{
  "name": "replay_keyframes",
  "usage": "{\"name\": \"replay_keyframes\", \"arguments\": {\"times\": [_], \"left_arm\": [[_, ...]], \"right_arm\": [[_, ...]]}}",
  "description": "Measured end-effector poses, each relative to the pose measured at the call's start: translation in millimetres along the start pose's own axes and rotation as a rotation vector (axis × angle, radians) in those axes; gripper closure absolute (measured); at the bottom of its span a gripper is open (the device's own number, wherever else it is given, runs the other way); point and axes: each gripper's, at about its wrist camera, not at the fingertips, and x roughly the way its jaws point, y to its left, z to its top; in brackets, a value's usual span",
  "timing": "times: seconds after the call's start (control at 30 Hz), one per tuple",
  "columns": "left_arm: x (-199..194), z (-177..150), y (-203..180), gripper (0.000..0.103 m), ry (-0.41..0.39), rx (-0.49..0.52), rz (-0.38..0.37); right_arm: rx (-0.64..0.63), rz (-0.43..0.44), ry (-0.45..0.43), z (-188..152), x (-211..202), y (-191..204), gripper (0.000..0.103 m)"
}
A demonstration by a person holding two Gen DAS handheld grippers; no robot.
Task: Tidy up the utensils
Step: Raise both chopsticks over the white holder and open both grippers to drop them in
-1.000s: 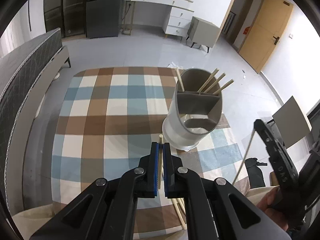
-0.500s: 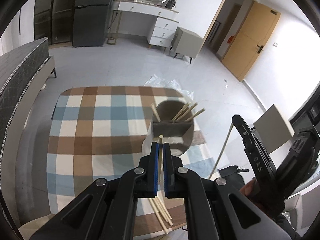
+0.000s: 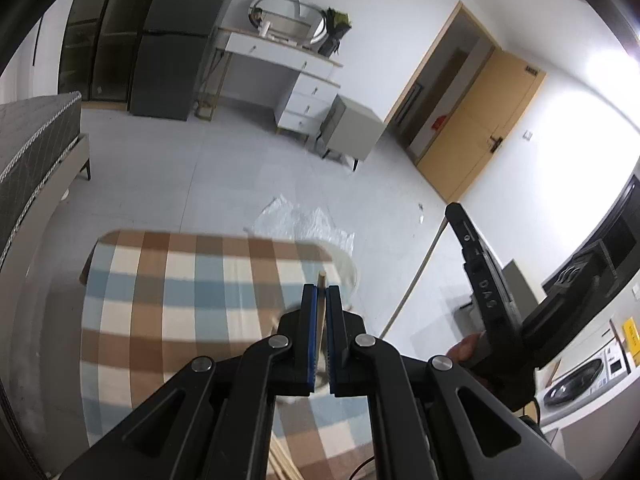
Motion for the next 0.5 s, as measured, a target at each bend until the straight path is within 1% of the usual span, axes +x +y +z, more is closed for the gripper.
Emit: {"name": "replay_keyframes", "arguments": {"times": [0.1, 0.23, 0.4, 0.5], "left_arm": [[4.3, 14.2, 2.4, 0.103, -0.029, 0.001, 0.004], [25.3, 23.7, 8.4, 0.103, -0.023, -0.004, 0.000], [51.4, 23.7, 16.1, 0.103, 0.008, -0.015, 0.010], [64.8, 20.5, 19.8, 0.103, 0.033, -0.013, 0.017]], "right_arm": [[0.013, -0.044, -0.036, 1.7, 13.9, 0.2, 0.098], [0.035, -0.086, -0.037, -10.6, 34.8, -3.1, 0.098], [0.084, -0.134, -0.029, -35.5, 49.2, -11.6, 0.098], [0.110, -0.153, -0.025, -43.7, 53.4, -19.8, 0.098]]}}
